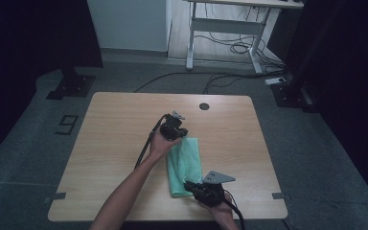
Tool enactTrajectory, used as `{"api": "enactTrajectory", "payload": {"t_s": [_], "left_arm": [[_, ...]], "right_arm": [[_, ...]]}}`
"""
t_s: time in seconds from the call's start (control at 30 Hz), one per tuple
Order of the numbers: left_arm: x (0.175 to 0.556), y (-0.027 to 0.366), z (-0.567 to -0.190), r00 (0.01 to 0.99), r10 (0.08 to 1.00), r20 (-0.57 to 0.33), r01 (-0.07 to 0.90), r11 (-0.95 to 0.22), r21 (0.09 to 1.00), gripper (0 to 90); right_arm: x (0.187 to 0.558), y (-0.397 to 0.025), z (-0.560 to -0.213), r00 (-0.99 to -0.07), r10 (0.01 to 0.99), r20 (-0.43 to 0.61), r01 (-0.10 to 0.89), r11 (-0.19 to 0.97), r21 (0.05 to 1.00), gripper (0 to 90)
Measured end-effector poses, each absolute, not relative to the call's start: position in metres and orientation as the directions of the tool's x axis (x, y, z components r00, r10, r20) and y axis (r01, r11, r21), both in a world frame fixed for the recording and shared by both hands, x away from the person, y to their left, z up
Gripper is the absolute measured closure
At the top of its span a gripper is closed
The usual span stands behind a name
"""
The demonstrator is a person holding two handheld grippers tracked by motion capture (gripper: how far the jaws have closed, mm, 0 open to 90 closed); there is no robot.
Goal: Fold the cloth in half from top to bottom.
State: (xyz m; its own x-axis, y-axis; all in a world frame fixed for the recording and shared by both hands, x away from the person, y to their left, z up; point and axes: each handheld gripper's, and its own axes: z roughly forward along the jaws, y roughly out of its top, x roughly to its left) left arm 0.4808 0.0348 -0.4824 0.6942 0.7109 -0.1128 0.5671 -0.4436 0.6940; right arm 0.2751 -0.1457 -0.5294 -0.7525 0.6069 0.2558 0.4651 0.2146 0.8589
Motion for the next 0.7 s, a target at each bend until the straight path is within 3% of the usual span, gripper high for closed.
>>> {"api": "enactTrajectory", "payload": {"t_s": [0.37,0.7], "left_arm": [[0.487,0.004,-0.494,0.721,0.682,-0.120,0.560,-0.471,0.682,85.2],[0.496,0.002,-0.508,0.704,0.700,-0.118,0.587,-0.480,0.652,84.0]], "right_arm": [[0.275,-0.157,-0.537,-0.732,0.626,0.267,0.491,0.213,0.845,84.1],[0.279,-0.164,-0.543,-0.706,0.653,0.275,0.518,0.210,0.829,84.1]]}}
